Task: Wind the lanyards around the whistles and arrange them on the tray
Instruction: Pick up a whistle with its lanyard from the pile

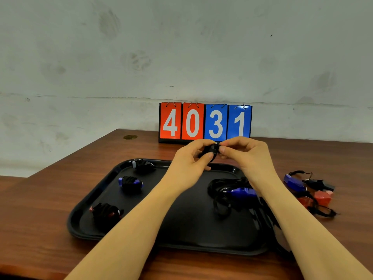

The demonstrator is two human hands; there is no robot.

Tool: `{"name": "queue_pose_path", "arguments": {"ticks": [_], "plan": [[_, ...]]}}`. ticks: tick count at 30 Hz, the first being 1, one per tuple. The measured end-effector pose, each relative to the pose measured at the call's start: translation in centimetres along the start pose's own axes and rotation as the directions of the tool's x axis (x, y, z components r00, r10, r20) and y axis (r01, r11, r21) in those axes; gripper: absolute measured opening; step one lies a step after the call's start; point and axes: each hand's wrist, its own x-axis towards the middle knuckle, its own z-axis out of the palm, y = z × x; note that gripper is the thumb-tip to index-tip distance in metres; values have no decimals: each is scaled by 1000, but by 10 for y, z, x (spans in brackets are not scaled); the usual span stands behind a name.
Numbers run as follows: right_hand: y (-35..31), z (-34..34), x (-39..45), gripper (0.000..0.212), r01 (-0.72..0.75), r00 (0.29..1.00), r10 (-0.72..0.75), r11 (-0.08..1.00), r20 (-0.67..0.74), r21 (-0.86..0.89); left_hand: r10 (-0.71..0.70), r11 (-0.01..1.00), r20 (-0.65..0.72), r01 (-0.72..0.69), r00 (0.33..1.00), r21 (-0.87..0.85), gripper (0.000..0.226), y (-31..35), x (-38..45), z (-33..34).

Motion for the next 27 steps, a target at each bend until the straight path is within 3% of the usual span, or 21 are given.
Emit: {"name": "queue_pose_path", "arguments": {"ticks": [5,10,15,21,27], "plan": [[-1,2,-3,13,117,993,-116,961,22,-249,46,988,29,-50,999,146,27,-2,-2,-2],[1,5,-5,21,145,988,-153,930,2,-337,79,975,57,-89,995,204,27,-2,-2,-2],[2,9,-4,20,94,993,-107,969,-45,-227,108,976,73,-119,992,184,20,-2,-3,1],[0,11,-6,11,70,997,-70,996,17,-59,85,987,62,-92,994,129,10,-1,-4,1],[0,12,-7,9,47,998,-47,999,40,-5,91,983,27,-94,995,159,9,-1,-4,1]]}}
